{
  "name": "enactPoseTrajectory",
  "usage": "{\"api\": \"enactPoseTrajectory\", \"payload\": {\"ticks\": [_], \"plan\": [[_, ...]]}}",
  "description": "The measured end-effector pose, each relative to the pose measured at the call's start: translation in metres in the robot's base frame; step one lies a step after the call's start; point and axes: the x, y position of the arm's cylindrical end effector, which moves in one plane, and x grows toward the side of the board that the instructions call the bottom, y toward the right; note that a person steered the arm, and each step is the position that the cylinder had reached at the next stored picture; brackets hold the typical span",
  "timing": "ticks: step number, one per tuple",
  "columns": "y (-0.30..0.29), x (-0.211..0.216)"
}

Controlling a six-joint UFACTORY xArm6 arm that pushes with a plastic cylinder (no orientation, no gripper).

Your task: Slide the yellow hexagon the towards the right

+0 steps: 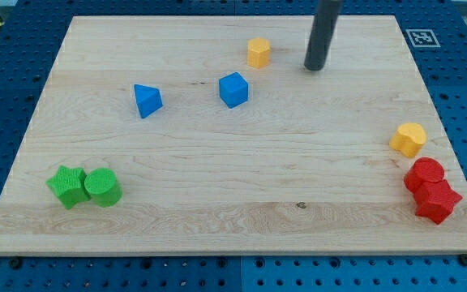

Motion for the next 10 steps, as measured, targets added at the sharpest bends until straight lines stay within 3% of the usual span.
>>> {"api": "enactPoseTrajectory", "payload": {"ticks": [2, 4, 7, 9, 10], "plan": [[-0.09, -0.03], [-0.072, -0.02], [-0.183, -0.02], [-0.157, -0.008], [-0.176, -0.006]]}}
